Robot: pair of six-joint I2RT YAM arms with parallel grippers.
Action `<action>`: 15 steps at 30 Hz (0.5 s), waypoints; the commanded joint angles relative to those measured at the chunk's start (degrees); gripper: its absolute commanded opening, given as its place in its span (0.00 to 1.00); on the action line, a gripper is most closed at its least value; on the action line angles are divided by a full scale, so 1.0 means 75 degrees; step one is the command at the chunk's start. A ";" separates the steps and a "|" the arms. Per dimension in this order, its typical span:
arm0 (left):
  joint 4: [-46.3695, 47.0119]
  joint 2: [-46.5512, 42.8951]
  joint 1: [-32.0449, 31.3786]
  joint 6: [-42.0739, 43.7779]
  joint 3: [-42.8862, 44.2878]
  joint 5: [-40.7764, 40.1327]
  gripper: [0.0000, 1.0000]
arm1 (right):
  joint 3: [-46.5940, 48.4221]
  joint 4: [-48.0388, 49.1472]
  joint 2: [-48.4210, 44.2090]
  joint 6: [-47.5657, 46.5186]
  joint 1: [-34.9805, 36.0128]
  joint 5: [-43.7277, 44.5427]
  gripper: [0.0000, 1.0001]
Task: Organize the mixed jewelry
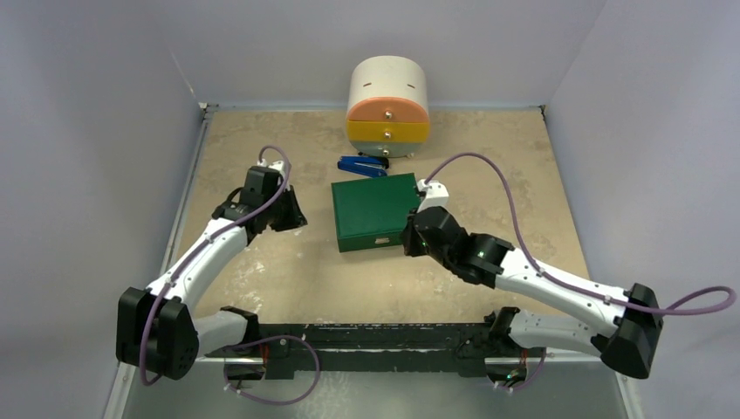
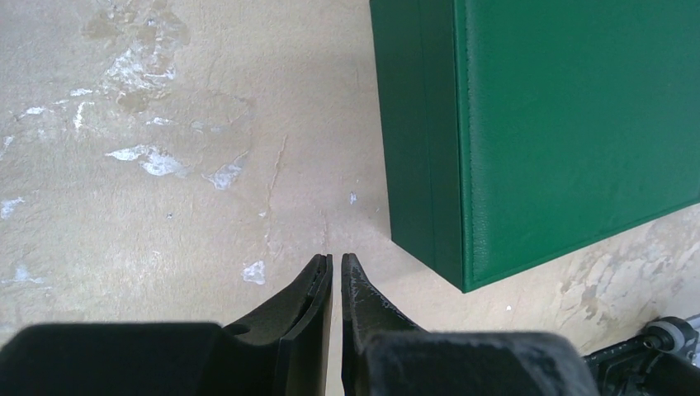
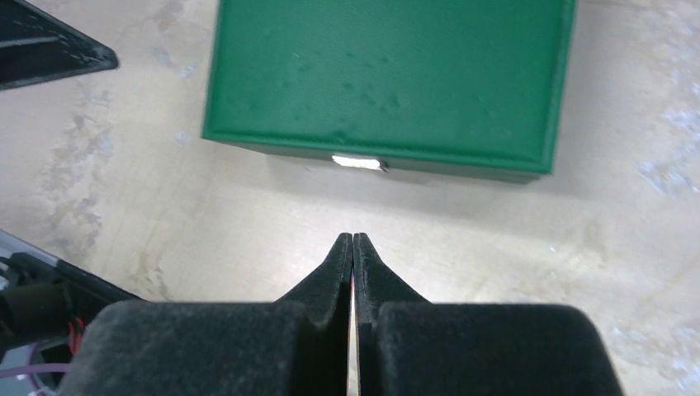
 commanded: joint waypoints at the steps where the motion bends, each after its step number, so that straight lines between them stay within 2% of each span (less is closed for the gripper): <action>1: 0.0047 0.0140 -0.0185 0.0082 0.0088 -0.0345 0.09 | -0.0537 -0.0479 -0.0755 0.0311 0.0020 0.0589 0.00; 2: 0.0027 0.0169 -0.0224 0.0067 0.0105 -0.0415 0.09 | -0.0627 -0.0569 -0.0911 0.0397 0.0008 0.0626 0.02; 5: 0.0010 0.0209 -0.0309 0.0001 0.0099 -0.0599 0.09 | -0.0856 -0.0916 -0.1346 0.0646 0.0012 0.0829 0.22; 10: -0.0058 0.0125 -0.0329 -0.0048 0.0135 -0.0980 0.19 | -0.1114 -0.1672 -0.2001 0.1117 0.0018 0.1213 0.47; 15: -0.0112 0.0021 -0.0340 -0.0066 0.0163 -0.1114 0.30 | -0.1431 -0.2358 -0.2780 0.1759 0.0014 0.1482 0.66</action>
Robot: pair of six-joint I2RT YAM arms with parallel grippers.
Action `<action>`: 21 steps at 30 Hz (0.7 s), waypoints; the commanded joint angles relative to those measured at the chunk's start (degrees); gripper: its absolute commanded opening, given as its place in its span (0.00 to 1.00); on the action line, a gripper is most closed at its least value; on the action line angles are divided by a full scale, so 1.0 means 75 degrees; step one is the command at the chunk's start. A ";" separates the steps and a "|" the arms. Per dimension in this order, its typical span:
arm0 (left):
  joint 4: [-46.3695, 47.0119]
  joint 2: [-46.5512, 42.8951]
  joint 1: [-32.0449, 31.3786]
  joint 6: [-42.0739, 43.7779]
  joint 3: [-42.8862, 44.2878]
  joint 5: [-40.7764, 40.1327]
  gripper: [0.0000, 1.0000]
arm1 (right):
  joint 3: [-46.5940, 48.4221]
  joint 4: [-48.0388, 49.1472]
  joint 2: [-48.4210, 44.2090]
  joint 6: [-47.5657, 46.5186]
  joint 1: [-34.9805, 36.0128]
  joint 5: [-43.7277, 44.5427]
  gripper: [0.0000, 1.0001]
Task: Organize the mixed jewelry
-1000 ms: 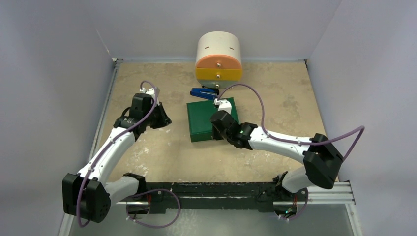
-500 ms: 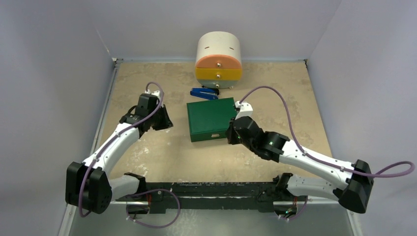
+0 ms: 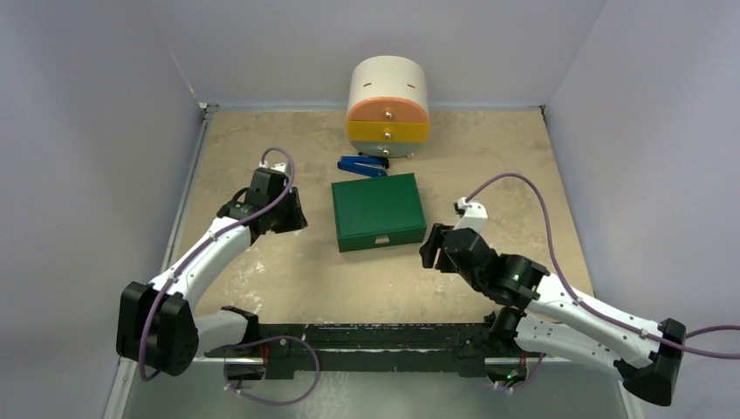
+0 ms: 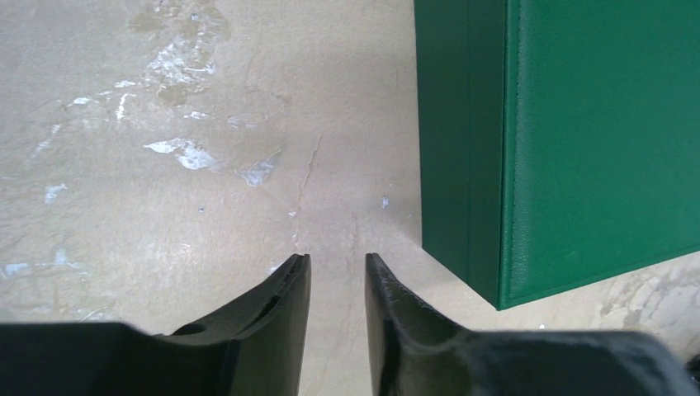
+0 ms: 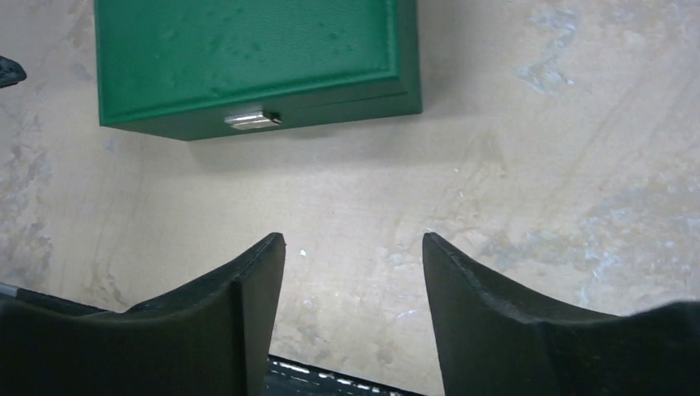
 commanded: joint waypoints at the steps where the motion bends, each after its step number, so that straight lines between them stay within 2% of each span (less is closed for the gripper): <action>1: 0.0007 -0.0255 -0.0037 -0.0052 0.0172 -0.0275 0.36 | -0.0281 -0.0920 -0.0707 0.0857 0.0013 0.0581 0.73; 7: 0.0041 -0.0676 -0.0049 -0.0085 0.0177 -0.0567 0.58 | -0.0437 -0.1859 -0.1613 0.1621 0.0018 0.0708 0.98; 9: 0.0083 -0.0873 -0.0049 -0.0086 0.0164 -0.0568 0.65 | -0.0409 -0.2165 -0.1897 0.1814 0.0009 0.0752 0.99; 12: 0.0143 -0.1205 -0.0049 -0.0087 0.0163 -0.0557 0.70 | -0.0391 -0.2440 -0.2297 0.1906 0.0015 0.0791 0.99; 21: 0.0730 -0.2816 -0.0049 -0.0037 -0.0030 -0.0033 0.72 | -0.0322 -0.2638 -0.3370 0.2051 0.0024 0.0882 0.99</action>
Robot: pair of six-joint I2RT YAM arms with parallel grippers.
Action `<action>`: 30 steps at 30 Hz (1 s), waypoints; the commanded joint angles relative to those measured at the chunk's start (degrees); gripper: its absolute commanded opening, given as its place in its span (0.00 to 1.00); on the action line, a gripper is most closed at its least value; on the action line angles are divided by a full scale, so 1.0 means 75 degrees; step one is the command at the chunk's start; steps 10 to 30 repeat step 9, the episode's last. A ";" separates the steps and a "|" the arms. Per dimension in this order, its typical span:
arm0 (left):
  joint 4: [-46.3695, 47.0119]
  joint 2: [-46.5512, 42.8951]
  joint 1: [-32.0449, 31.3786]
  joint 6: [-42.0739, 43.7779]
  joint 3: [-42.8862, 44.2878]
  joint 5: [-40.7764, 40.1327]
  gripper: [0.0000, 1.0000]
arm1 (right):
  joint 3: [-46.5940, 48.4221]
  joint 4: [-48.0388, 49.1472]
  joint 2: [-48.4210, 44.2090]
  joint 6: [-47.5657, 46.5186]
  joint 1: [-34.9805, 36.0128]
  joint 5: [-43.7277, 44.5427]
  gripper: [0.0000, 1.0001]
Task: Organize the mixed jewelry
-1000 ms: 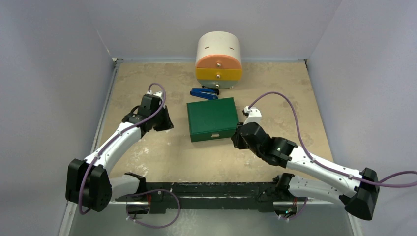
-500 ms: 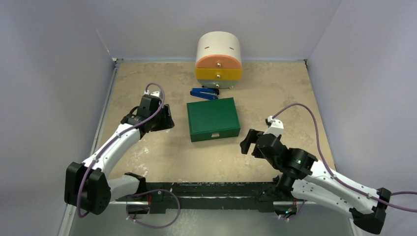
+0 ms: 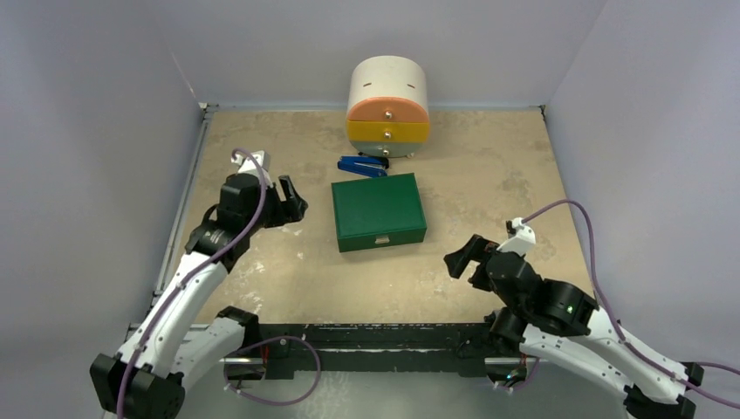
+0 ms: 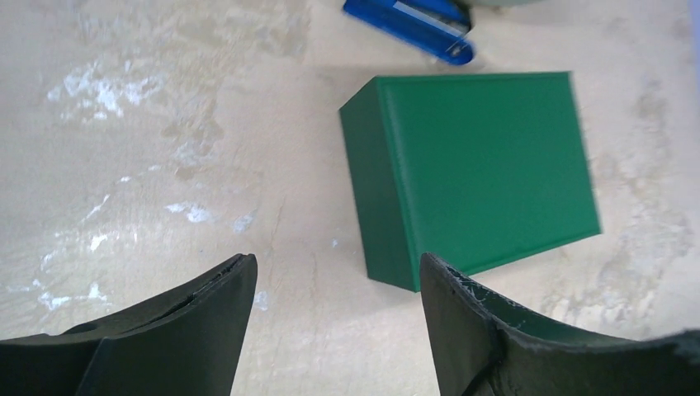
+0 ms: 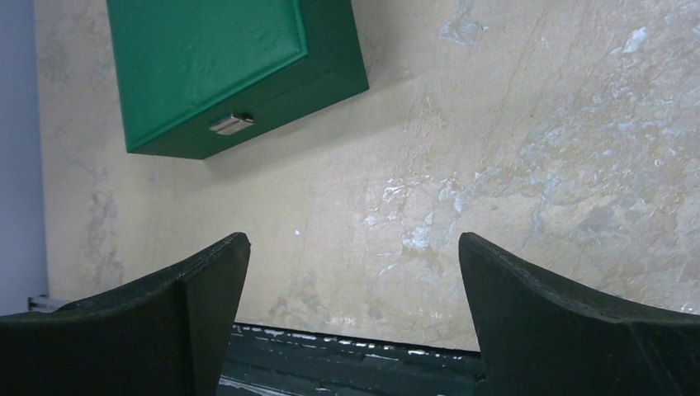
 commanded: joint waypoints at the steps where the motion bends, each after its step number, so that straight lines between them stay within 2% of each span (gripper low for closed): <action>1: 0.0704 -0.0750 -0.0043 -0.0025 -0.0054 0.0365 0.72 | 0.0100 -0.0139 -0.0454 0.0217 0.0020 0.0402 0.99; 3: 0.0769 -0.0933 -0.0043 -0.0025 -0.0076 0.0459 0.72 | 0.0057 -0.0075 -0.0615 0.0154 0.0020 0.0493 0.99; 6: 0.0810 -0.1060 -0.0043 -0.0031 -0.0104 0.0496 0.72 | -0.0131 0.0561 -0.0849 -0.0608 0.0024 0.0299 0.99; 30: 0.0779 -0.1063 -0.0043 -0.0031 -0.0084 0.0482 0.72 | -0.0071 0.0341 -0.0834 -0.0405 0.0022 0.0543 0.99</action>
